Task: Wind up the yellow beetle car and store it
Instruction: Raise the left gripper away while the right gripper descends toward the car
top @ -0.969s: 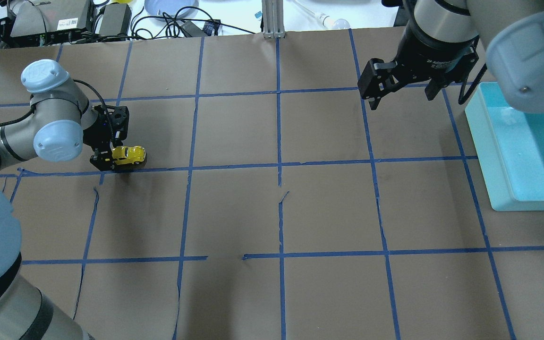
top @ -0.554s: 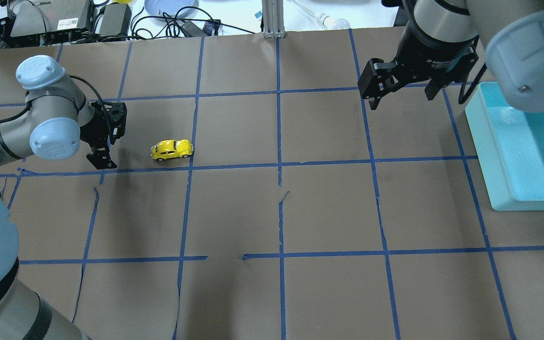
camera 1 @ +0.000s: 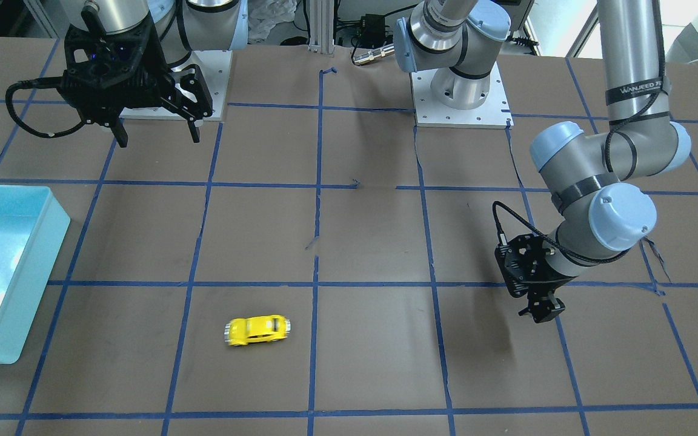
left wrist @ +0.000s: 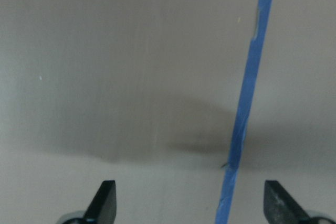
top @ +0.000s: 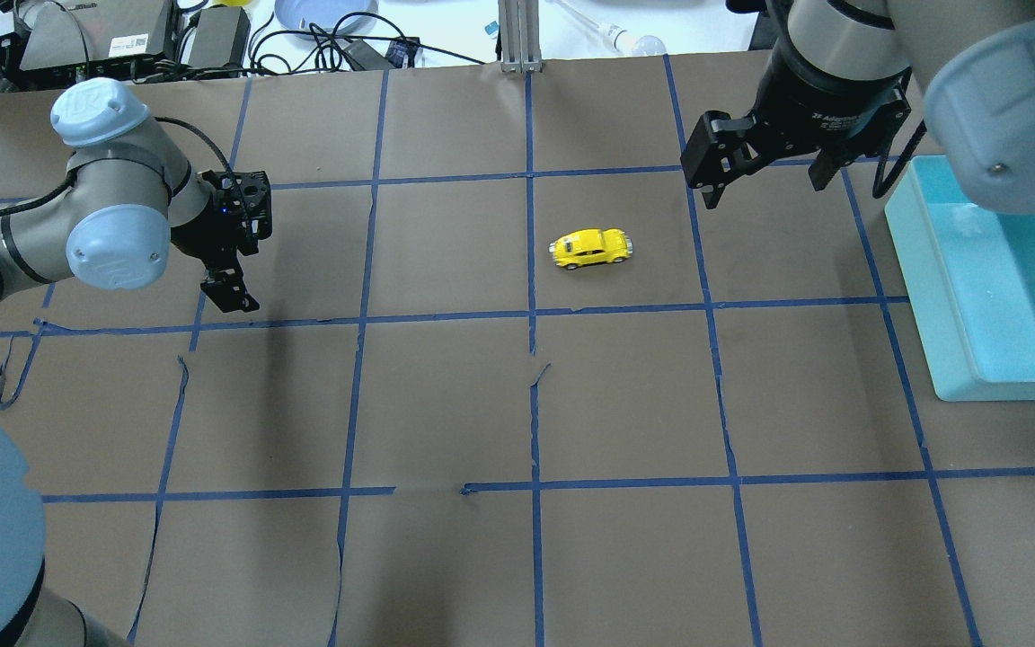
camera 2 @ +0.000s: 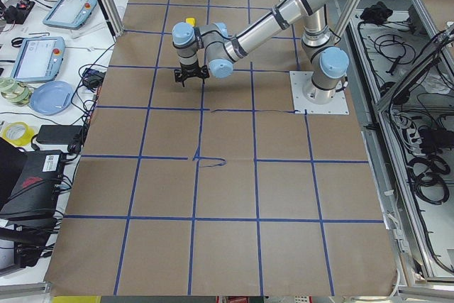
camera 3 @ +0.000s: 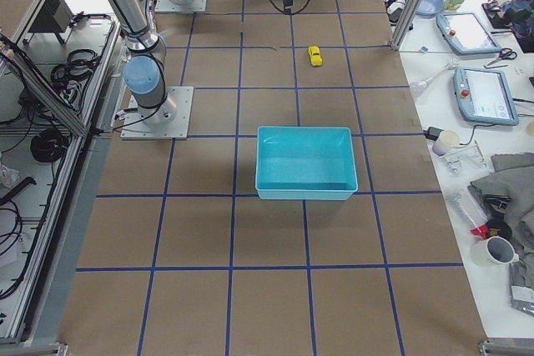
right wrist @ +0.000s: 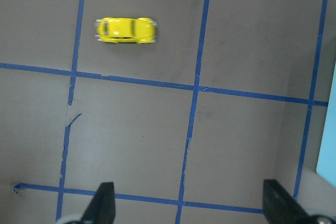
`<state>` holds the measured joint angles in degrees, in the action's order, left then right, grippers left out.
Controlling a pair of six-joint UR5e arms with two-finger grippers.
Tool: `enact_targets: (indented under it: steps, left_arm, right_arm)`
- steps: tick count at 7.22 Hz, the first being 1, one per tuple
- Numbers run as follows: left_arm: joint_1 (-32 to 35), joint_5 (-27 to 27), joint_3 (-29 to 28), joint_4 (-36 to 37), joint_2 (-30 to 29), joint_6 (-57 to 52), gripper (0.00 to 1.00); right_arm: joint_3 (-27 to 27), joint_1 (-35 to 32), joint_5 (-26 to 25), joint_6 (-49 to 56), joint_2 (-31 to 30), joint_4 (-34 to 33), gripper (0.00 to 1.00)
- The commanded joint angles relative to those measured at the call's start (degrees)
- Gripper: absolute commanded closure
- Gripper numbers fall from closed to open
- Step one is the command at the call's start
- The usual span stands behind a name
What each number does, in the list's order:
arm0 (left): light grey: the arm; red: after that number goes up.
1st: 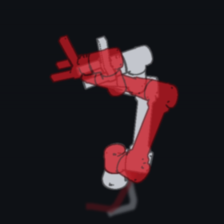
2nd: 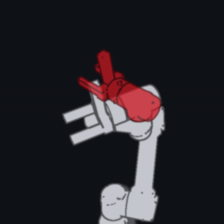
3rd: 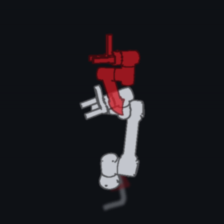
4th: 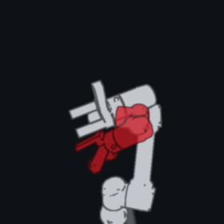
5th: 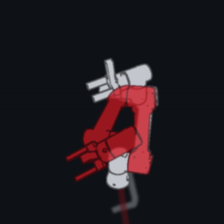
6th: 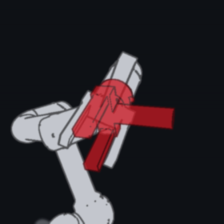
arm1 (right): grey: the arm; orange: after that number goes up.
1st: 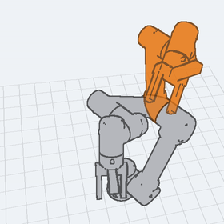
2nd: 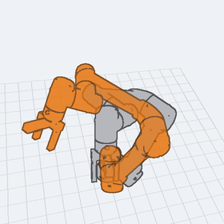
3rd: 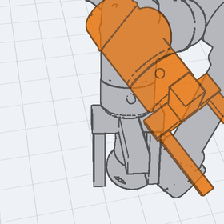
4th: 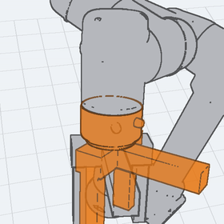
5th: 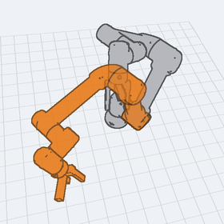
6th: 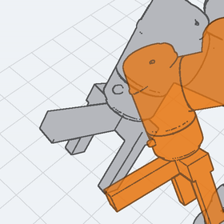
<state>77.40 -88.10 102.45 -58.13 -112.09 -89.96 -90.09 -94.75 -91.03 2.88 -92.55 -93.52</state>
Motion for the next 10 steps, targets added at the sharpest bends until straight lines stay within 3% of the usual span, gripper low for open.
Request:
enact_targets:
  steps: [1,4,7,8,10]
  left_arm:
    - [4.33,0.12,-1.37,-4.95,3.26,11.77,0.02]
    - [11.26,0.12,-8.9,-18.54,8.54,33.21,0.02]
    - [12.6,-0.32,-13.75,-28.22,13.28,42.2,0.02]
    - [12.6,-0.41,-14.9,-31.66,15.04,51.02,0.01]
    - [12.17,-0.58,-15.18,-31.43,18.99,69.74,0.0]
  right_arm:
    - [0.0,0.0,-0.03,0.02,0.0,0.0,0.0]
    - [0.0,0.09,-0.03,0.02,0.0,0.0,0.0]
    - [0.52,0.35,0.5,0.11,0.44,0.44,0.0]
    - [0.61,0.61,0.07,0.19,0.79,0.35,0.0]
    - [0.88,3.23,-0.02,4.46,4.03,-0.17,0.0]
